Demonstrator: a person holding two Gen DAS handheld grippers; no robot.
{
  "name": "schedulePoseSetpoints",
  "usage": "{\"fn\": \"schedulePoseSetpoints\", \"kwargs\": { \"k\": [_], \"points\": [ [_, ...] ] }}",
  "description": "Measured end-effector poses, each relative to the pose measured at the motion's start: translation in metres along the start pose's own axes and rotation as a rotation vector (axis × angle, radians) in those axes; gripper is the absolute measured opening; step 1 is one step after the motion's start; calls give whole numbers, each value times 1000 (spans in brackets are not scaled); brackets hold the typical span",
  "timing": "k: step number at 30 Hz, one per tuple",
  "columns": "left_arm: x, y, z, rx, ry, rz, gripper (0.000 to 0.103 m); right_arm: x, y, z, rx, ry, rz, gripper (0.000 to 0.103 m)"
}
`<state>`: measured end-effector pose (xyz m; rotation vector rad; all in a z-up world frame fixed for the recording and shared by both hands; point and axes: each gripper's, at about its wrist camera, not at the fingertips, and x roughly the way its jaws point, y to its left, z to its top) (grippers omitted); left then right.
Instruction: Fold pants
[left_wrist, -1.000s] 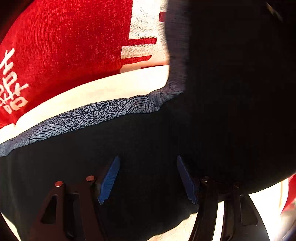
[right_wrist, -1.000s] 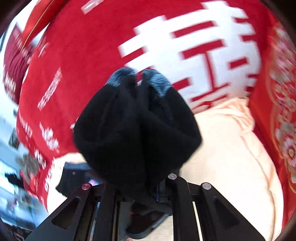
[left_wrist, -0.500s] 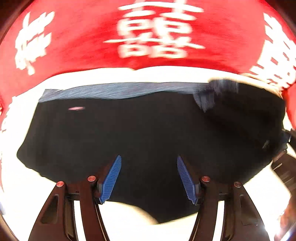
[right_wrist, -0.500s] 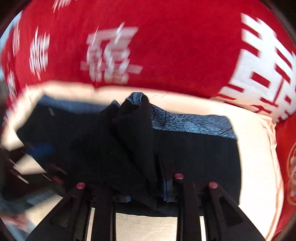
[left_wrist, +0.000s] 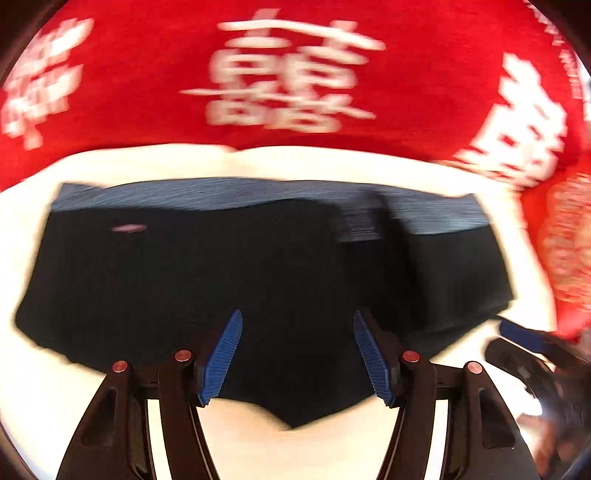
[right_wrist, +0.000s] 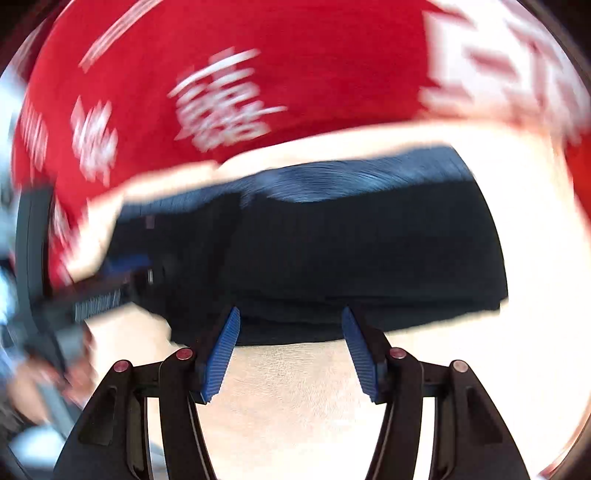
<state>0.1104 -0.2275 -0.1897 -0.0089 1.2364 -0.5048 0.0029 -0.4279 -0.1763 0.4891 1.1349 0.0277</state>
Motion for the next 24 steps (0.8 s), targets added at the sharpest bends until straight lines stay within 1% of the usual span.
{"fn": "schedulePoseSetpoints", "kwargs": {
  "k": [2,4,5,6,7,8,11,12,13,14,15,16,17,18,19,20,21,22,24],
  "points": [
    [8,-15,9,19,33,-85,64,-1,-31,5,148,-4,95,62],
    [20,-30,20,18,66,-132,64,2,-62,6,316,-16,187,61],
    [26,-36,25,18,77,-151,64,4,-73,5,383,-23,229,59],
    [32,-41,29,19,87,-163,64,7,-86,3,456,-30,271,58],
    [35,-44,30,18,97,-165,64,11,-94,3,502,-28,295,57],
    [42,-47,32,14,114,-167,64,15,-100,2,539,-22,309,54],
    [49,-51,27,-5,166,-167,64,24,-111,-6,634,-18,365,52],
    [53,-53,27,-3,178,-158,61,26,-112,-7,650,-22,377,52],
    [49,-53,22,3,181,-150,45,30,-114,-7,667,-22,384,50],
    [52,-55,22,13,187,-133,39,33,-115,-8,682,-20,390,40],
    [54,-55,22,16,192,-126,36,36,-117,-9,705,-12,394,29],
    [53,-55,22,6,187,-127,29,38,-121,-10,727,0,392,5],
    [51,-55,22,2,180,-122,27,41,-123,-10,748,11,389,5],
    [45,-55,22,5,169,-117,27,40,-121,-8,744,9,400,5],
    [39,-56,22,12,155,-114,27,35,-116,-5,711,0,410,5],
    [31,-57,20,27,137,-111,27,27,-108,-1,649,-7,401,5],
    [23,-57,17,44,125,-105,27,19,-98,2,577,-5,378,5],
    [20,-56,13,58,117,-93,27,14,-92,2,533,0,364,5],
    [20,-53,3,85,113,-46,27,16,-82,0,489,29,351,5]
  ]
}}
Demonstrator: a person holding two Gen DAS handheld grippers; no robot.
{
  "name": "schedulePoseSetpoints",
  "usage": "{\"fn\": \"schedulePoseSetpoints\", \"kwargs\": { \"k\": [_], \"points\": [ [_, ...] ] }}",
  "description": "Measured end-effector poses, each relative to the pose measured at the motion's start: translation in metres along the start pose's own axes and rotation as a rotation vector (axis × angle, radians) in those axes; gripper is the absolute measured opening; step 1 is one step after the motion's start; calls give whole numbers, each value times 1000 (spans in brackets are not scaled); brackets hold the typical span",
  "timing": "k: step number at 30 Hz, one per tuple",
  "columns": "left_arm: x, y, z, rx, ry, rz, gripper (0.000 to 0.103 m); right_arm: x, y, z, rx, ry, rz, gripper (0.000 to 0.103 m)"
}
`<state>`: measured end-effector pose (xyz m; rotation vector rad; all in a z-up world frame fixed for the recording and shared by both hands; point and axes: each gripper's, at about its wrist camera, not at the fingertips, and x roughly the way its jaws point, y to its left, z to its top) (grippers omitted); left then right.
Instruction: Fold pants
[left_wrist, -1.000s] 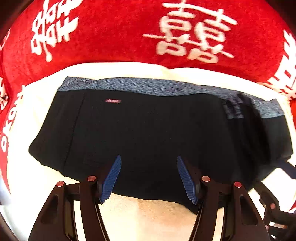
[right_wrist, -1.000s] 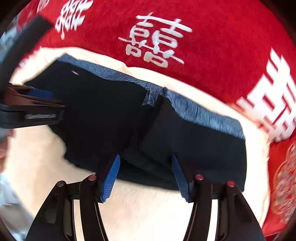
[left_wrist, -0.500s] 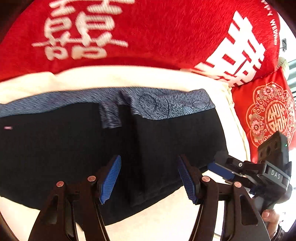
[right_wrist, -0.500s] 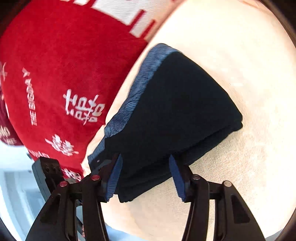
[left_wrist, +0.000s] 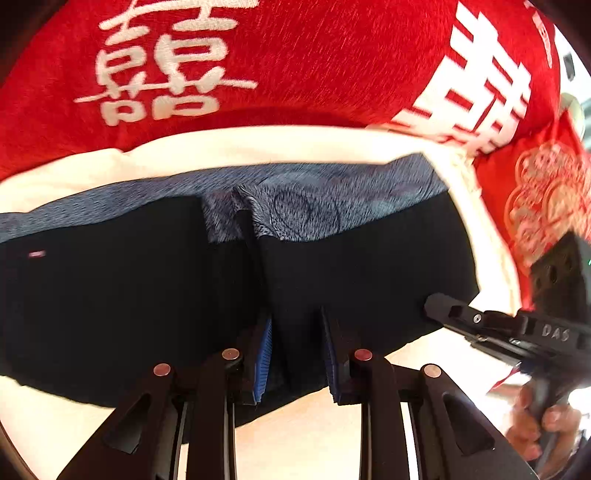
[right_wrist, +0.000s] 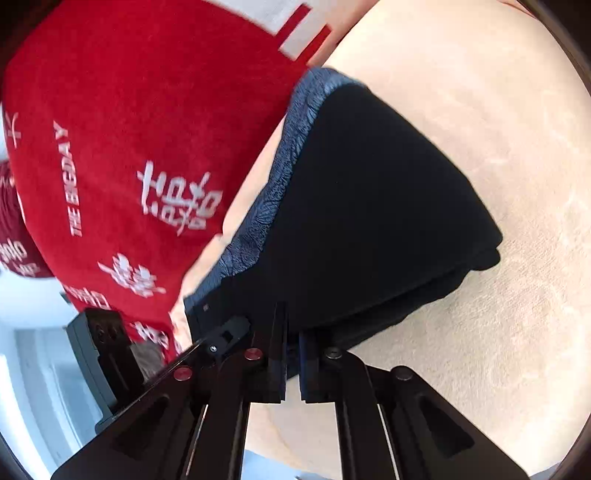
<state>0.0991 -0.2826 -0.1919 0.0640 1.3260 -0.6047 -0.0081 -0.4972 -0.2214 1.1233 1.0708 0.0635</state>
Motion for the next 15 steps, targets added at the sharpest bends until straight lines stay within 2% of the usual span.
{"fn": "schedulePoseSetpoints", "kwargs": {
  "k": [2,5,6,7,9,11,12,13,15],
  "points": [
    [12,7,-9,-1,14,55,27,18,0,-5,-10,36,-37,5],
    [16,16,-14,-51,-5,41,27,38,-3,-8,-62,55,-124,5],
    [14,16,-15,-51,-15,48,31,37,-1,-7,-64,43,-119,5],
    [10,14,-14,-45,-29,71,41,36,0,-9,-71,41,-122,6],
    [1,12,-14,-37,-66,136,56,31,4,-9,-100,70,-133,13],
    [-9,13,-10,-32,-85,136,56,22,11,-12,-156,121,-172,33],
    [-16,13,-7,-32,-93,140,56,16,19,-14,-197,131,-195,40],
    [-20,14,-5,-30,-102,143,56,8,25,-15,-236,119,-209,43],
    [-26,12,2,-13,-115,149,56,-21,39,-10,-338,34,-213,43]
  ]
}}
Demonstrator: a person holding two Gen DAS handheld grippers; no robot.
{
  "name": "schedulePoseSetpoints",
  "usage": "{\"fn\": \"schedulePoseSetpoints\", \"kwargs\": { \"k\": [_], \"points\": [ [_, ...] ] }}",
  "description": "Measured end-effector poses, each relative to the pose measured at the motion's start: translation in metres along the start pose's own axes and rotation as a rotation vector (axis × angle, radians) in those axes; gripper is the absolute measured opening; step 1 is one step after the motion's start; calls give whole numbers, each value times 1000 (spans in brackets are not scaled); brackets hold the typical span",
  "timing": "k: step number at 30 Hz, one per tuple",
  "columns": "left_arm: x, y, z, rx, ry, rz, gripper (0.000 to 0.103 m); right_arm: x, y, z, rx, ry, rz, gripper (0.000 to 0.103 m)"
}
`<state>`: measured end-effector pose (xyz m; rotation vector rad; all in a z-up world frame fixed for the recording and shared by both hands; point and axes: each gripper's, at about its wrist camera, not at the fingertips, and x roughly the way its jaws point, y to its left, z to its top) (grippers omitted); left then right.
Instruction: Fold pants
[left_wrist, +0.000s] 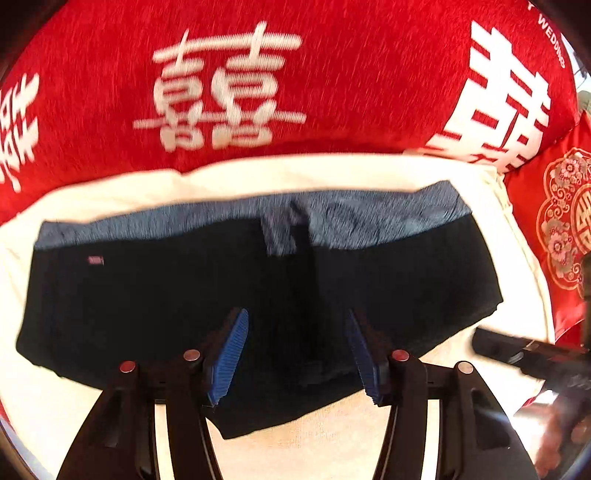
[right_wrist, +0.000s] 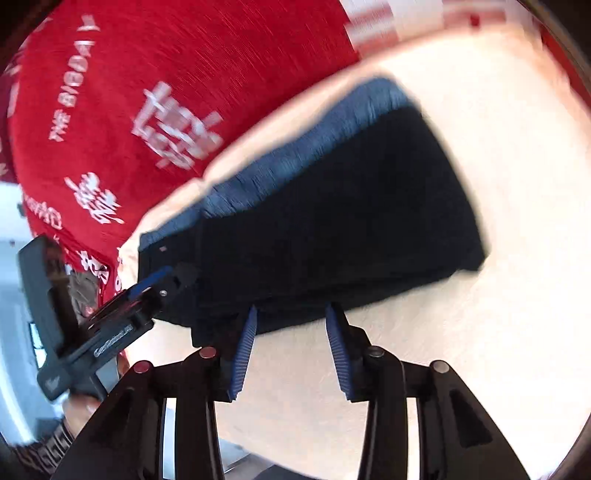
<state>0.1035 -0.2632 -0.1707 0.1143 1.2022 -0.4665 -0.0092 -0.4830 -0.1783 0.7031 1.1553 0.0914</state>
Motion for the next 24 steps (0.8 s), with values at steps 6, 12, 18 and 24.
{"fn": "schedulePoseSetpoints", "kwargs": {
  "k": [6,12,18,24],
  "points": [
    [24,-33,26,39,-6,-18,56,-28,-23,66,-39,-128,-104,25],
    [81,-39,20,-2,62,56,56,29,-39,100,-114,-16,-239,25],
    [76,-27,1,-6,66,102,74,28,-45,80,-179,-1,-260,25],
    [49,0,-13,-145,82,142,74,-7,-38,50,-187,40,-200,55]
  ]
}}
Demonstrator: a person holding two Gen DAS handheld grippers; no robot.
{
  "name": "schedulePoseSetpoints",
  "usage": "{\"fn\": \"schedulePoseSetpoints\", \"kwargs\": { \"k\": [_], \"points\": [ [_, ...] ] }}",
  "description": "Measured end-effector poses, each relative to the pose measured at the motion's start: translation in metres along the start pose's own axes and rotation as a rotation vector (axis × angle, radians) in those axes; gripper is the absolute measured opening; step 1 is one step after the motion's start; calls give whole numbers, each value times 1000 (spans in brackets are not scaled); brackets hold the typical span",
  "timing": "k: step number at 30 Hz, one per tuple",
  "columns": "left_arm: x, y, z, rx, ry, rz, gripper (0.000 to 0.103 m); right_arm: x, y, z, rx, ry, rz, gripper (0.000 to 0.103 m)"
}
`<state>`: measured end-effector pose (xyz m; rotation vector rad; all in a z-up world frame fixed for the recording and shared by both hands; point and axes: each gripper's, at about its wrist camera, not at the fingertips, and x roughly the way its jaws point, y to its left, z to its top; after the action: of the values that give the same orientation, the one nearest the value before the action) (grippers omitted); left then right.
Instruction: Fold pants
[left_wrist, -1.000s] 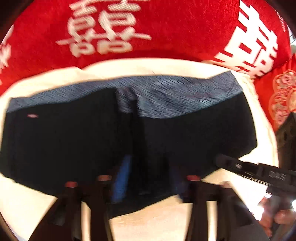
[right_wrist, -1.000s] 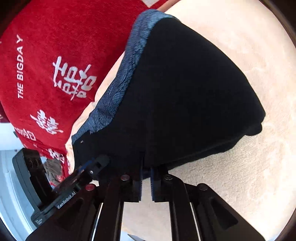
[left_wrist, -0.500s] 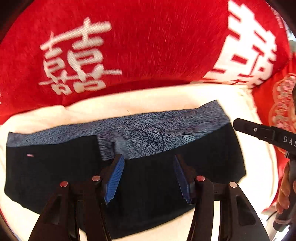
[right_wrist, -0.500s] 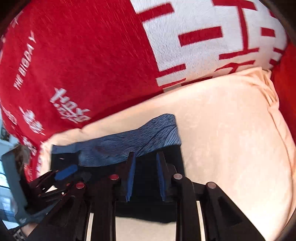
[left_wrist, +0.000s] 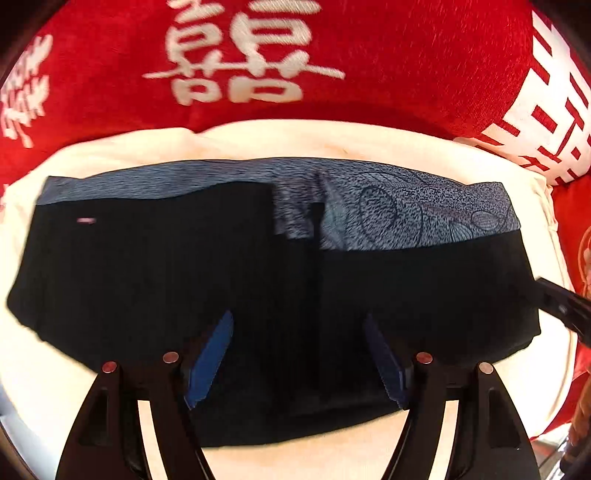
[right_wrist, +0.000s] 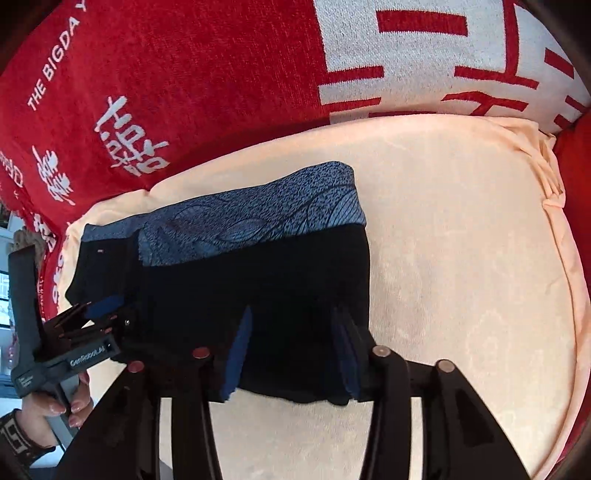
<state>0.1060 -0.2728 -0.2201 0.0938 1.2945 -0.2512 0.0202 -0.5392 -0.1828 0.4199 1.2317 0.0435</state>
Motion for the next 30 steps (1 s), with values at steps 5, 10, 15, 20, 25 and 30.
{"fn": "schedulePoseSetpoints", "kwargs": {
  "k": [5,10,15,20,25,30],
  "points": [
    [-16,-7,-14,-5,26,76,74,-13,-1,-30,28,61,6,69],
    [-27,-14,-33,-56,57,121,74,-6,11,-54,25,119,24,69],
    [-35,-5,-57,-116,69,132,74,-3,15,-69,8,160,33,69],
    [-28,17,-70,-137,88,115,74,4,26,-73,-18,185,-6,69],
    [-22,54,-73,-127,101,77,74,8,54,-74,24,156,-54,70],
    [-29,108,-72,-151,103,35,74,16,115,-71,18,137,-68,70]
  ]
}}
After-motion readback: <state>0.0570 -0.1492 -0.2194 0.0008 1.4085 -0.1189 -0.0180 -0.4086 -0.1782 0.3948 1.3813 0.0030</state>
